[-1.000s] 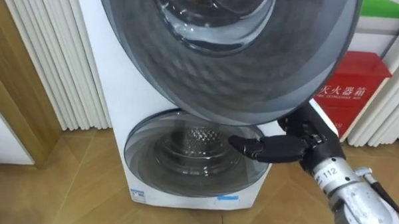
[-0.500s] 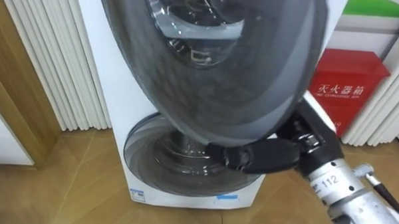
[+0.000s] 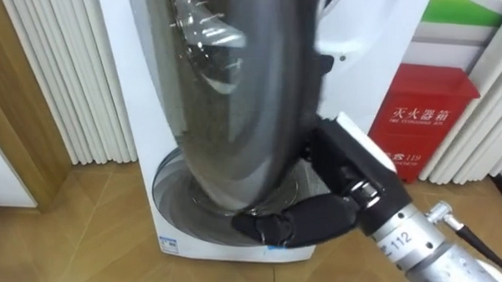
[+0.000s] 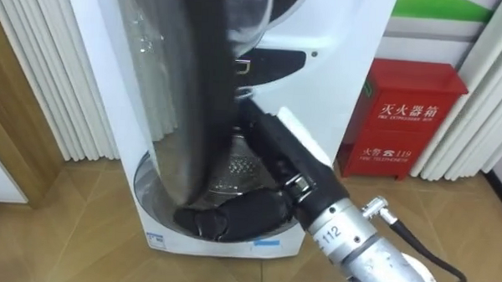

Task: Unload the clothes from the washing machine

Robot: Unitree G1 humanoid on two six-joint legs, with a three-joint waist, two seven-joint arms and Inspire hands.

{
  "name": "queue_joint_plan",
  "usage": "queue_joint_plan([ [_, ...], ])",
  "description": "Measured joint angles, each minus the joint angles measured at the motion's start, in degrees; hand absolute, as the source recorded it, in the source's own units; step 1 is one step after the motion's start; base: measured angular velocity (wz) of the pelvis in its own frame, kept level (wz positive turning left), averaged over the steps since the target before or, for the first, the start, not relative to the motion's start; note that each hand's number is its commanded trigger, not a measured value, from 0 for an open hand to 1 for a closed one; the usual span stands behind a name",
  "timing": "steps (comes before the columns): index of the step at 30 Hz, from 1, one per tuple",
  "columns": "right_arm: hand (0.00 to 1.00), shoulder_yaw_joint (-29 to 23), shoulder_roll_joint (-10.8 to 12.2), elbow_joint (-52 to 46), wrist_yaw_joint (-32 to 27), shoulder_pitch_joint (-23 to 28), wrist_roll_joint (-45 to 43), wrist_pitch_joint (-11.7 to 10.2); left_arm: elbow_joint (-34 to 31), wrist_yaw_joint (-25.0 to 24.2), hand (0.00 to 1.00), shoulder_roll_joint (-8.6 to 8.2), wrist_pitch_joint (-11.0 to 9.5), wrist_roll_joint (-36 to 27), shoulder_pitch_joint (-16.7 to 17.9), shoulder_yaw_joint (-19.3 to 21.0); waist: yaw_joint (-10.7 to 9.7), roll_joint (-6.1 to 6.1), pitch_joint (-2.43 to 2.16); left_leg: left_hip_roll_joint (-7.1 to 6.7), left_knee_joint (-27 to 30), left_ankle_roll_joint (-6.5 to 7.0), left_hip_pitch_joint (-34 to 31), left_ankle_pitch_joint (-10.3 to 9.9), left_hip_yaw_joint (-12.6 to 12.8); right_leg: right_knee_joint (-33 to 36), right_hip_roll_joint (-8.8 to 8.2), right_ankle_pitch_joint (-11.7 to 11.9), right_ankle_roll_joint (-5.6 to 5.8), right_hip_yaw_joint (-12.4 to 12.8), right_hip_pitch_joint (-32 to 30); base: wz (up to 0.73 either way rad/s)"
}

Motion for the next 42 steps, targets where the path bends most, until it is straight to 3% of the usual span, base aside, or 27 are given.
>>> queue_joint_plan([
  [9,0.0,6.7,0.8,-1.0,5.0,-4.4,0.7,-0.1,-0.3,-1.5,0.0,0.88,0.1,-0.1,-1.2,-1.9,1.8,-0.23,-0.17,0.19,0.2,-0.16,-0.2,0.1,-0.2,0.0,0.07,0.2,-0.2,-1.2,0.1,0.02],
  [15,0.0,7.2,1.3,-1.1,6.1,-4.9,1.8,-0.1,-0.3,-1.5,0.0,1.2,0.1,-0.3,-1.3,-1.9,3.3,-0.33,-0.23,-0.02,0.3,-0.15,0.2,0.1,-1.6,-0.1,-0.04,0.2,-0.14,-2.5,0.8,0.13],
  [21,0.0,8.0,1.4,-1.1,6.1,-4.9,1.7,-0.1,-0.3,-1.2,0.0,1.16,0.1,-2.2,-0.9,-2.0,3.5,0.12,0.15,0.02,0.2,-0.17,-0.1,0.1,-1.8,-0.2,0.01,0.2,-0.14,-2.9,1.0,0.01],
  [35,0.0,8.9,1.2,-1.1,6.2,-4.9,1.5,-0.1,-0.2,-1.2,0.0,1.14,0.1,-2.2,-0.6,-2.3,3.3,0.08,0.16,-0.04,0.2,-0.17,-0.1,0.1,-2.0,-0.1,-0.05,0.2,-0.13,-3.1,0.9,0.0],
  [42,0.0,8.8,0.8,1.0,9.4,-4.3,0.5,-0.1,-0.3,-1.2,0.0,0.93,0.7,-1.6,-0.9,-1.4,3.1,-0.07,0.49,-0.17,0.3,-0.16,-0.4,0.1,-2.7,-0.2,-0.08,0.2,-0.13,-2.7,1.0,0.06],
])
